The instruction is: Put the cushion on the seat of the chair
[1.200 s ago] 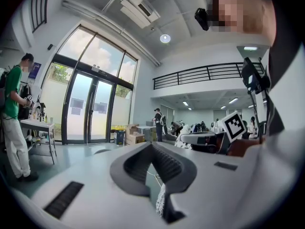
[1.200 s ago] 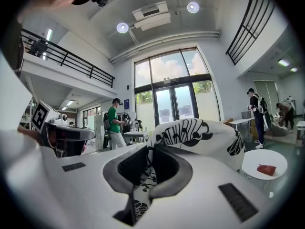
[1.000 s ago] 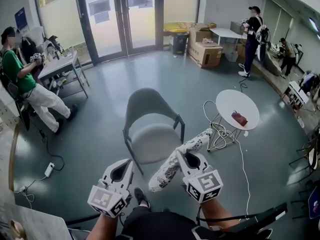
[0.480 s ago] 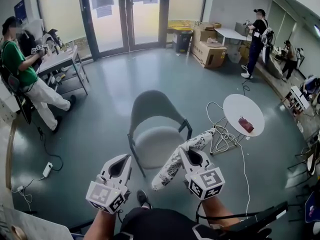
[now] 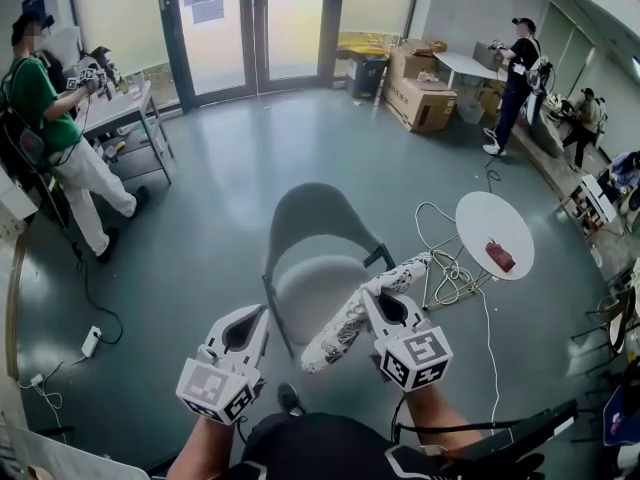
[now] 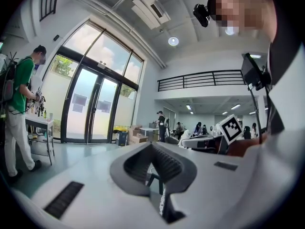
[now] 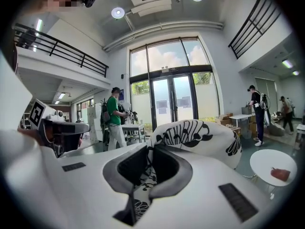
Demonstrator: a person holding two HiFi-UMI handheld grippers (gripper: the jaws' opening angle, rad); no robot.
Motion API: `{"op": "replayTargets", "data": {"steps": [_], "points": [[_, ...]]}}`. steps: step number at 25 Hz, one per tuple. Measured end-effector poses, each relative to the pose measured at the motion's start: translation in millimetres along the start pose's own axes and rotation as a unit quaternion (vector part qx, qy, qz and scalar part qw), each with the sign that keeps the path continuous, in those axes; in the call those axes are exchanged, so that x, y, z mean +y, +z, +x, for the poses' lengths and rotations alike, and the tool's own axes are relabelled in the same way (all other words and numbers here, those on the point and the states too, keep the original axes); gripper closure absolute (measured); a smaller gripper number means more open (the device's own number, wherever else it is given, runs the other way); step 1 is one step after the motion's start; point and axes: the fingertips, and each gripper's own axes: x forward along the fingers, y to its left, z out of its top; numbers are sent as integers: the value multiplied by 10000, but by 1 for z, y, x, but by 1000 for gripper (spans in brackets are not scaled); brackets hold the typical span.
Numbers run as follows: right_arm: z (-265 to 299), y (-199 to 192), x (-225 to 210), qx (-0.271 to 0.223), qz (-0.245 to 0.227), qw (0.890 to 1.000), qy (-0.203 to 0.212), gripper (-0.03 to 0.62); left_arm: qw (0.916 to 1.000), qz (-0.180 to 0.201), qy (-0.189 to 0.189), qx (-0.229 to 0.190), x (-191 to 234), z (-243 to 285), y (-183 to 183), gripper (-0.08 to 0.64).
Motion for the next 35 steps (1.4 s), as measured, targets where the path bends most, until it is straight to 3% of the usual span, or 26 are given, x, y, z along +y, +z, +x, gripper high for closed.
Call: {"op": "replayTargets", "data": {"steps": [12, 17, 35], "points": [[56, 6, 1, 115, 77, 9996, -230, 565, 9996, -152, -250, -27, 48, 10, -2, 552], [76, 2, 1, 245, 79, 9996, -137, 565, 9995, -209, -243, -2, 57, 14, -4, 552], [170, -54, -57, 1065, 403, 9915, 629, 565, 9978, -350, 491, 270, 63, 76, -9, 552]]}}
